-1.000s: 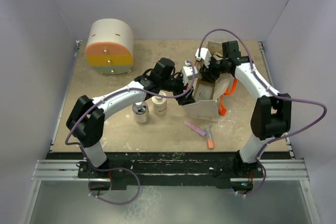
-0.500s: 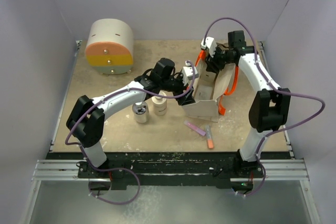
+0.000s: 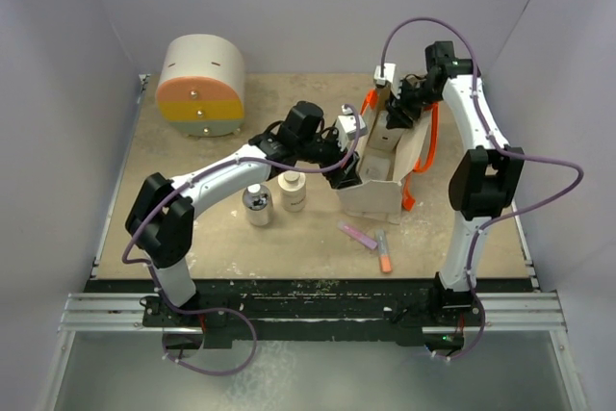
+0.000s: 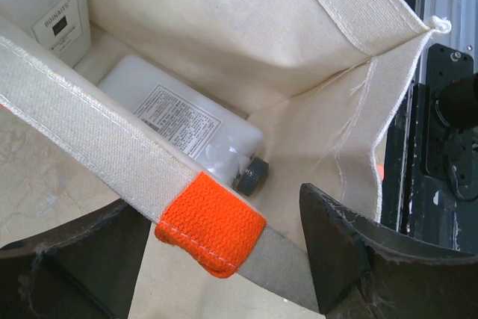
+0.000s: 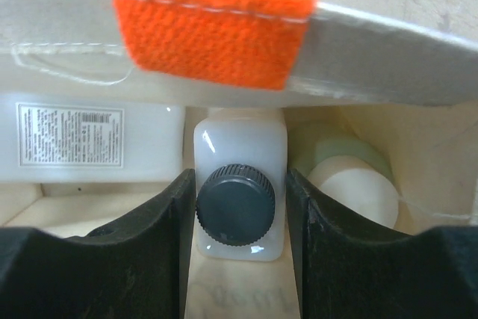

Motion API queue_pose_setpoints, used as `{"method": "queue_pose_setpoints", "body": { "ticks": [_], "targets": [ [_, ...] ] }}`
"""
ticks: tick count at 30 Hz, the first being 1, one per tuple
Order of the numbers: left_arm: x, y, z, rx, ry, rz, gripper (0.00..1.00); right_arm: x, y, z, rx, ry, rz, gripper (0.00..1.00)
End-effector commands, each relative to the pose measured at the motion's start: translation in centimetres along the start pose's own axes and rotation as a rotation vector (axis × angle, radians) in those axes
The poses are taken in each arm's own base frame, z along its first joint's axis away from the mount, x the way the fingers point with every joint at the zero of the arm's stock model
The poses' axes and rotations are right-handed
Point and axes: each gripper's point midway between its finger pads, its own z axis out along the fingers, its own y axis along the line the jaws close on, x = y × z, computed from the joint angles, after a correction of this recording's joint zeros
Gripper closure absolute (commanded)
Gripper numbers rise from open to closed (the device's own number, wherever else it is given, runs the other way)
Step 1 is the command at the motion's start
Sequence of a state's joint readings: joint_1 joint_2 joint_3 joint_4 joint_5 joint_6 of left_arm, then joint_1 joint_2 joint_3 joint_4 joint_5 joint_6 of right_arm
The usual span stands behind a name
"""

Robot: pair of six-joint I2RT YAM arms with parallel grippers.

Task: Place the personal care products into the canvas bag
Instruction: Adjust the care product in the canvas bag.

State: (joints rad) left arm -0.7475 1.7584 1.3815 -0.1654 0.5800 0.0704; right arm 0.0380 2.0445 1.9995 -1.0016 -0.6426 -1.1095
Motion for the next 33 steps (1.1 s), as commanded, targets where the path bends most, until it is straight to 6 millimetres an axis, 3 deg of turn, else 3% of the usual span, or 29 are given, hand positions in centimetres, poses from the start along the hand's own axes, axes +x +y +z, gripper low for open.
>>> {"method": "queue_pose_setpoints", "body": {
  "ticks": [1,7,33],
  "targets": [
    [-3.1,0.2,0.0,-0.011,-0.054,-0.024,0.18,1.9,1.2,-1.0,-0.085,0.087,-0.026,0.93],
    [-4.6,0.4,0.0,-0.016,-0.084,-0.025,0.16,1.7,1.3,-0.9,-0.121,0.081,-0.017,0.95],
    [-5.4,0.9,0.1,-0.031,-0.1,-0.01,0.16,-0.2,0.5,-1.2,-0.11,0.02,0.043,0.97]
  ]
}}
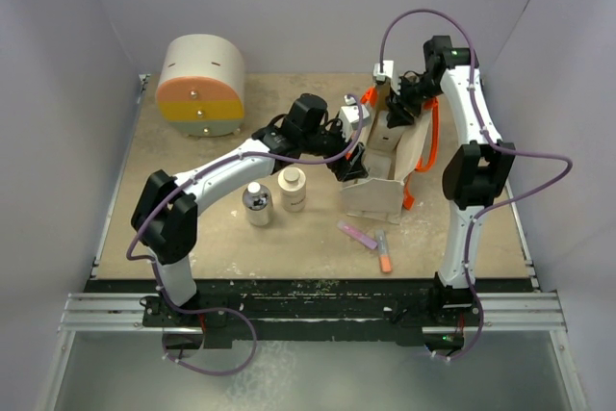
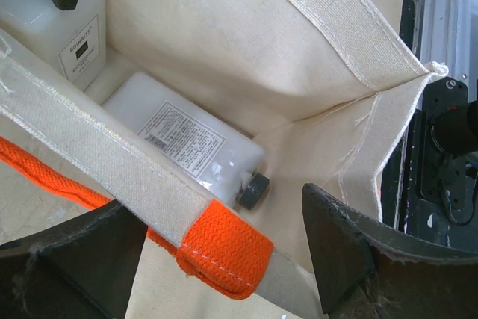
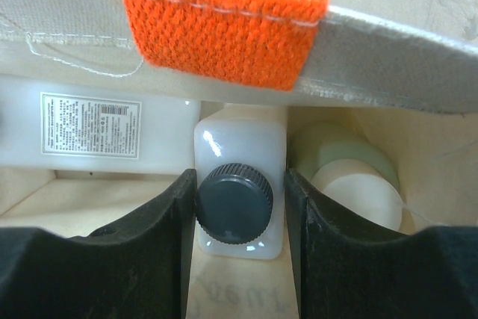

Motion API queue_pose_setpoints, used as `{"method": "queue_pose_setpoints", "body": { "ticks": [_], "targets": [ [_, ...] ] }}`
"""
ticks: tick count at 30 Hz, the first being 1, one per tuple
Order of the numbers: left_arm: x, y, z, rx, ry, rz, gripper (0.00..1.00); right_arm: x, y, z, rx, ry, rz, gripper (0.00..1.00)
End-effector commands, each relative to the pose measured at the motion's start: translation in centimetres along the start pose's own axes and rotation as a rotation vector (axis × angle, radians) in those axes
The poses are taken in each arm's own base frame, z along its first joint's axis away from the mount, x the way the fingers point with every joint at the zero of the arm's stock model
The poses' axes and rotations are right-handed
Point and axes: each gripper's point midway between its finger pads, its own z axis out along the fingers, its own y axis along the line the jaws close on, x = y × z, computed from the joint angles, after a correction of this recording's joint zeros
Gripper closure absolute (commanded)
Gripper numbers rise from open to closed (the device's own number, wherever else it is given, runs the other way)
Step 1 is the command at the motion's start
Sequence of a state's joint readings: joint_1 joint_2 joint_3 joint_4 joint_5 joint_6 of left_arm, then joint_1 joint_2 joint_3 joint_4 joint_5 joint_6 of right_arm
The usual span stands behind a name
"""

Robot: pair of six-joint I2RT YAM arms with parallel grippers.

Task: Place the personal care products into the canvas bag
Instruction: Adjust the care product in the canvas bag.

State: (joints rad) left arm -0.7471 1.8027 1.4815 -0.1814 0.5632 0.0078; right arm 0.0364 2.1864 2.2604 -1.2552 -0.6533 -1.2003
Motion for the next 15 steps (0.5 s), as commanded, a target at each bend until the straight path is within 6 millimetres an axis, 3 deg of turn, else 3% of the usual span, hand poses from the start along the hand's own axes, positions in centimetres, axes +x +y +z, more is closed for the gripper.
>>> {"method": "queue_pose_setpoints", "body": {
  "ticks": [1,5,15],
  "targets": [
    [-2.9,0.1,-0.3,-0.011,-0.067,0.031,0.16,-0.1,0.2,-0.8,-0.004,-0.014,0.048,0.96],
    [-2.9,0.1,-0.3,-0.014,-0.067,0.038,0.16,0.1,-0.8,-0.7,0.034,-0.006,0.055,0.87],
    [-3.3,0.3,-0.3,-0.023,-0.071,0.051,0.16,0.2,-3.6,-1.3,0.159,0.021,0.045,0.54]
  ]
}}
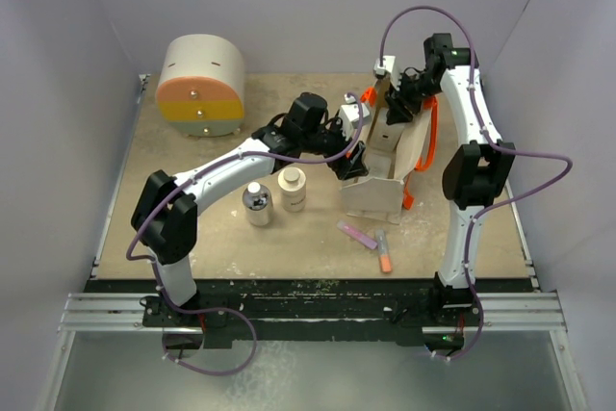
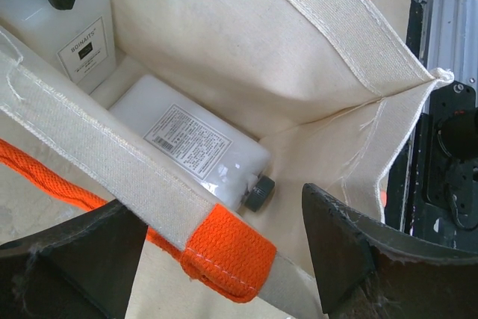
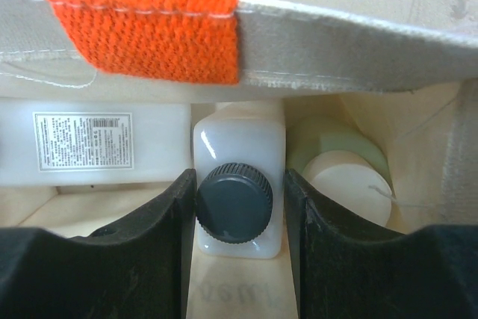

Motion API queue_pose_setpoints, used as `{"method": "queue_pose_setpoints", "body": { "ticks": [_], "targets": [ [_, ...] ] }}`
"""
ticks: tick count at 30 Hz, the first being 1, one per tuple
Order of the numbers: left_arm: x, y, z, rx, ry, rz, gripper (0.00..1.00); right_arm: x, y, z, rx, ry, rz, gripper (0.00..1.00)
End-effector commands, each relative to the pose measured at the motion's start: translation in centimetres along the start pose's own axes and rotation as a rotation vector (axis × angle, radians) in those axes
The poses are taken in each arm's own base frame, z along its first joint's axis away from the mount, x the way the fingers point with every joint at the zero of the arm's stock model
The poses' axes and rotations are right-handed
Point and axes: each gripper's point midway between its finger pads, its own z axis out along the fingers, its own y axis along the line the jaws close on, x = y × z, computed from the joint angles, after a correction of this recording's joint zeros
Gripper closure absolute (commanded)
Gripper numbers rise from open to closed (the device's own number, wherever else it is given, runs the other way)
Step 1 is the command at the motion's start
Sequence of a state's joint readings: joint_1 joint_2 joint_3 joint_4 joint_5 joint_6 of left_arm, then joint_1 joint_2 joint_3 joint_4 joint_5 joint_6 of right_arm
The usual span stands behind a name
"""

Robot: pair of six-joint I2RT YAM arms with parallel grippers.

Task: Place the personal care products into the canvas bag
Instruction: Adjust the care product in the canvas bag.

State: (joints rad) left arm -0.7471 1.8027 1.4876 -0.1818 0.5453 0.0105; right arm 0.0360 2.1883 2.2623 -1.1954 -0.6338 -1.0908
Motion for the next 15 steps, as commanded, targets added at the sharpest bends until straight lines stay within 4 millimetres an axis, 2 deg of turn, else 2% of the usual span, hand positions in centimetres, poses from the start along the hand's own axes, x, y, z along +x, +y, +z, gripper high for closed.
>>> {"method": "queue_pose_setpoints", "body": {
  "ticks": [1,8,11,15],
  "targets": [
    [-3.1,0.0,-0.3,-0.004,-0.069,0.046,0.16,0.0,-2.8,-1.3,0.118,0.018,-0.035,0.52],
    [-3.1,0.0,-0.3,-0.007,-0.068,0.056,0.16,-0.9,-3.6,-2.3,0.168,0.005,-0.061,0.41],
    [-3.2,0.1,-0.3,-0.009,-0.071,0.059,0.16,-1.1,-3.7,-2.7,0.182,0.01,-0.067,0.24],
    [-3.5,0.1,-0.5,-0.014,-0.076,0.065,0.16,-1.4,-3.6,-3.2,0.189,0.005,-0.074,0.2]
  ]
}}
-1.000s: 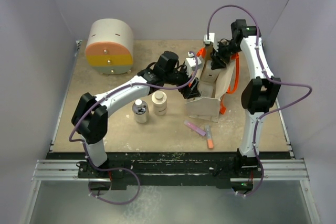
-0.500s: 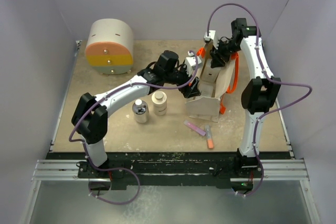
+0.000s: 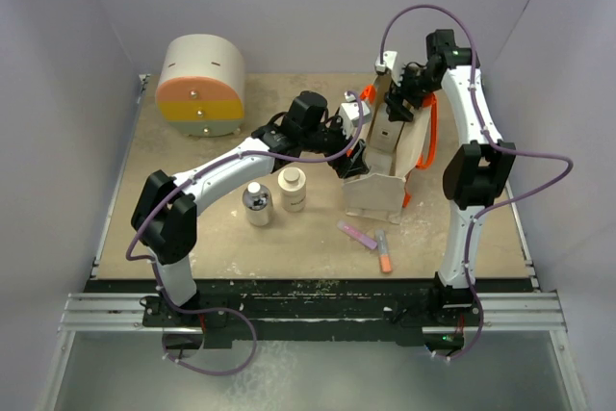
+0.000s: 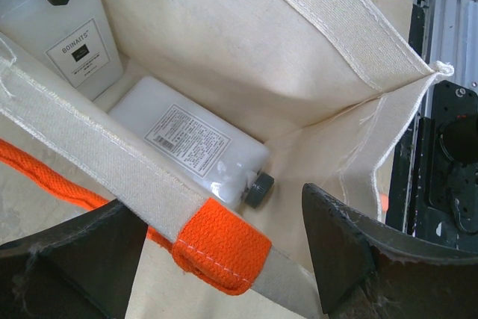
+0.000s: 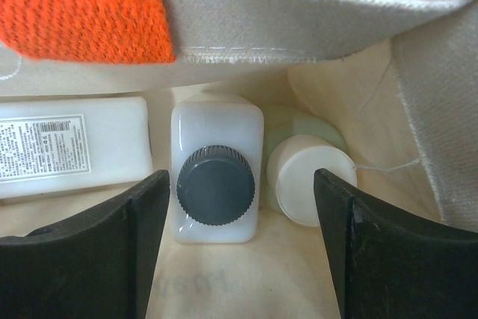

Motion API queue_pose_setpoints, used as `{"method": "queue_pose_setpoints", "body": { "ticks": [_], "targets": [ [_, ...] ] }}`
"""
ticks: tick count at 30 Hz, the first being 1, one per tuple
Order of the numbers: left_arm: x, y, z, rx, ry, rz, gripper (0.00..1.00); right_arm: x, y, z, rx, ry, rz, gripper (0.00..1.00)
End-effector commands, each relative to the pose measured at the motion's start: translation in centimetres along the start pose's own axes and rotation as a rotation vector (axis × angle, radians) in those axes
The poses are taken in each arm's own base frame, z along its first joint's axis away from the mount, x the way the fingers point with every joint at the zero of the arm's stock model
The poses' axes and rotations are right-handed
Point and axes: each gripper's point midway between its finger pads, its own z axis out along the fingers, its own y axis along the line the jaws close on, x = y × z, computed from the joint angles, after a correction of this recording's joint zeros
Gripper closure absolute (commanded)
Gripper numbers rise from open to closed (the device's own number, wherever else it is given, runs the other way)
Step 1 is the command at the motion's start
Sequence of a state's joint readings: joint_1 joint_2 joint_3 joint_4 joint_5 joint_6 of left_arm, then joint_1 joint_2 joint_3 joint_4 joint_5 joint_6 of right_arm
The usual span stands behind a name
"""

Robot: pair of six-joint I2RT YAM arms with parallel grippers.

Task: Place the personal care products into the canvas bag
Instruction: Adjust the care product in the canvas bag.

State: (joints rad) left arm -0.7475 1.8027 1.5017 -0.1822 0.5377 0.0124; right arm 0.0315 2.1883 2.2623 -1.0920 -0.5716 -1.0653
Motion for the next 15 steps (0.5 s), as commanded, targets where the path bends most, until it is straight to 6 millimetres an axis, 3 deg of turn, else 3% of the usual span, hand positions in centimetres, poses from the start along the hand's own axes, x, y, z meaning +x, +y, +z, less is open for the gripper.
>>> {"method": "queue_pose_setpoints", "body": {
  "ticks": [1,15],
  "targets": [
    [-3.0,0.0,-0.4,-0.006,-0.067,0.057,0.16,-1.6,-1.1,-2.9,0.084,-0.02,-0.044,0.21],
    [-6.0,0.4,-0.8,-0.049,-0.129,0.004,0.15,-5.2,1.4,-6.6,0.11,-0.116,-0.069,0.19]
  ]
}}
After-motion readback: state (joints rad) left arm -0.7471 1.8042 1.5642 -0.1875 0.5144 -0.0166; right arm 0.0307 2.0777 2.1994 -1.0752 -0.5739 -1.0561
